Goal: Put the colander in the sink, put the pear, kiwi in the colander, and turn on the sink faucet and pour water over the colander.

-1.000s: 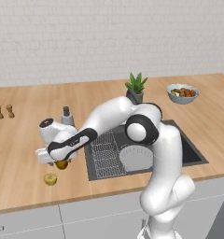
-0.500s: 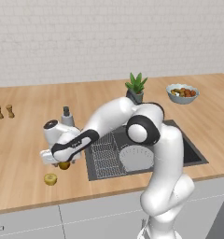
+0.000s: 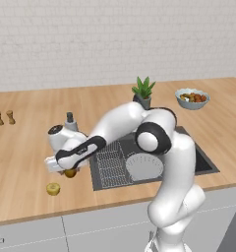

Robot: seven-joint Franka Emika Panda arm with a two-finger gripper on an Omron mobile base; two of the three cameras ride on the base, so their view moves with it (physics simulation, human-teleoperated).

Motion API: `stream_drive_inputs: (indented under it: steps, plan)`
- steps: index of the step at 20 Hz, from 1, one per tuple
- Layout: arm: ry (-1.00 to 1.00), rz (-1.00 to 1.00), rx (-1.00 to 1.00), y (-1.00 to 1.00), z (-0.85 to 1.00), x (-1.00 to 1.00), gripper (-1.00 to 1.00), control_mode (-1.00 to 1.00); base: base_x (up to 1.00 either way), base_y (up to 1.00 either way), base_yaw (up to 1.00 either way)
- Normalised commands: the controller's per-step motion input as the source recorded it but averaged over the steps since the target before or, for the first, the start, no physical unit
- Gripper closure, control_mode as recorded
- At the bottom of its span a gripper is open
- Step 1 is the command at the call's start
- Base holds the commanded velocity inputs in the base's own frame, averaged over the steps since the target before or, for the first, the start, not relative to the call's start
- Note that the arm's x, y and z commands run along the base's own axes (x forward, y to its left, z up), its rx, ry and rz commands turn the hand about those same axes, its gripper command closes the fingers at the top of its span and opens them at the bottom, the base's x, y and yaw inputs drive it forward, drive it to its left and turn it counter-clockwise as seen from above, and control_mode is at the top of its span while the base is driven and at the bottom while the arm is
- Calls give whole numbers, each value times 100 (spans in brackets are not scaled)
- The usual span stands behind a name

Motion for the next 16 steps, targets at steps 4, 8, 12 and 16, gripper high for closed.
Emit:
stream_drive_inputs:
  steps: [4,8,12,16]
  plan:
    - [-5,0,0,-75,4,-13,100,-100,0,0,0]
    - [-8,0,0,-85,13,-17,100,-100,0,0,0]
    - [-7,0,0,-83,22,-19,100,-100,0,0,0]
    - [-3,0,0,-85,25,-21,100,-100,0,0,0]
